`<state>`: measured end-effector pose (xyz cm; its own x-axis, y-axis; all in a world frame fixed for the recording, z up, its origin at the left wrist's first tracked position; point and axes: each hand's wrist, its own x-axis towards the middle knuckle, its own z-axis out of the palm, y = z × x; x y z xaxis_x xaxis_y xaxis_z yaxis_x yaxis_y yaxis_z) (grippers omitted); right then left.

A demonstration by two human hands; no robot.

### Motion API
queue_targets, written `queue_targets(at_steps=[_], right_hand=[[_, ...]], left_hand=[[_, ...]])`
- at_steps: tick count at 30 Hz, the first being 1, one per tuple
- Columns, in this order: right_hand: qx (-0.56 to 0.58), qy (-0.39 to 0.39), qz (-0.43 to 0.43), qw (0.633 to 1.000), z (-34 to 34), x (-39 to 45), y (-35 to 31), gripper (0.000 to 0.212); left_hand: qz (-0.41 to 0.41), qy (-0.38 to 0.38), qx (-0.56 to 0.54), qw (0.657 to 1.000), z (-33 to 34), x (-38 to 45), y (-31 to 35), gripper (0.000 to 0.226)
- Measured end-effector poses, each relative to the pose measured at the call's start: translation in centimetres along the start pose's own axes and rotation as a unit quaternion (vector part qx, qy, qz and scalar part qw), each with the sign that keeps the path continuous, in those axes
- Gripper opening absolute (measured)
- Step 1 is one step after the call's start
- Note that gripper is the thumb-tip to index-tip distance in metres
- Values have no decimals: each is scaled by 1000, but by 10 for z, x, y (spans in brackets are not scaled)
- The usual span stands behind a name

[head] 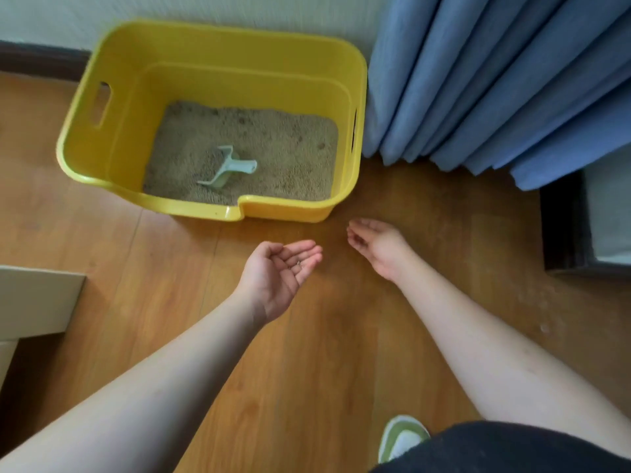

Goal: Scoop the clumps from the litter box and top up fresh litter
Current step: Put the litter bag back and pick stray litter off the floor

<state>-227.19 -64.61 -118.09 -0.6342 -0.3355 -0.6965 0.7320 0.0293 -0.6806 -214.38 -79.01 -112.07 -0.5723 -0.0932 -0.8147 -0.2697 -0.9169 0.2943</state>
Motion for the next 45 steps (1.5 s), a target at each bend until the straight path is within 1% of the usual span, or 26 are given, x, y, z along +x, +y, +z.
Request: queue_targets(at_steps=[2,4,6,9,11,15,18,25,27,29,32,36,38,41,45], right_hand=[[106,-13,28,994,-10,-28,-4,5],[158,-21,36,987,-14,-58,-12,6],[167,-25,37,985,-12,-91,-24,6],[185,-25,40,982,-6,-143,-52,7],[193,-22,42,980,0,-181,-73,10],[210,-30,44,976,17,-270,-112,15],[217,-40,40,974,35,-340,-150,12],[260,-53,16,964,83,-482,-237,12],[272,-51,6,961,103,-519,-259,16],[280,-30,-2,960,124,-554,-276,23],[304,2,-5,953,158,-604,-299,29],[357,32,-5,934,205,-672,-320,30],[369,33,-8,929,229,-708,-325,30],[352,22,-33,935,261,-759,-328,32],[359,-1,-49,932,282,-806,-325,31]], left_hand=[[-14,3,-11,1000,1,-13,-9,48],[-16,3,-20,1000,9,-31,-13,48],[-3,18,-37,999,20,-50,-11,48],[17,18,-85,996,44,-89,0,52],[21,17,-81,996,60,-124,10,55],[16,20,-62,998,87,-211,25,54],[12,17,-59,998,116,-281,32,53],[4,-26,-93,995,199,-431,67,53],[14,-38,-111,993,216,-474,84,54],[26,-48,-123,991,227,-517,101,54],[43,-68,-125,989,232,-582,125,55],[57,-87,-113,988,225,-668,150,56],[66,-97,-114,987,218,-709,162,56],[83,-109,-111,984,206,-762,176,57],[82,-107,-114,984,191,-803,178,56]])
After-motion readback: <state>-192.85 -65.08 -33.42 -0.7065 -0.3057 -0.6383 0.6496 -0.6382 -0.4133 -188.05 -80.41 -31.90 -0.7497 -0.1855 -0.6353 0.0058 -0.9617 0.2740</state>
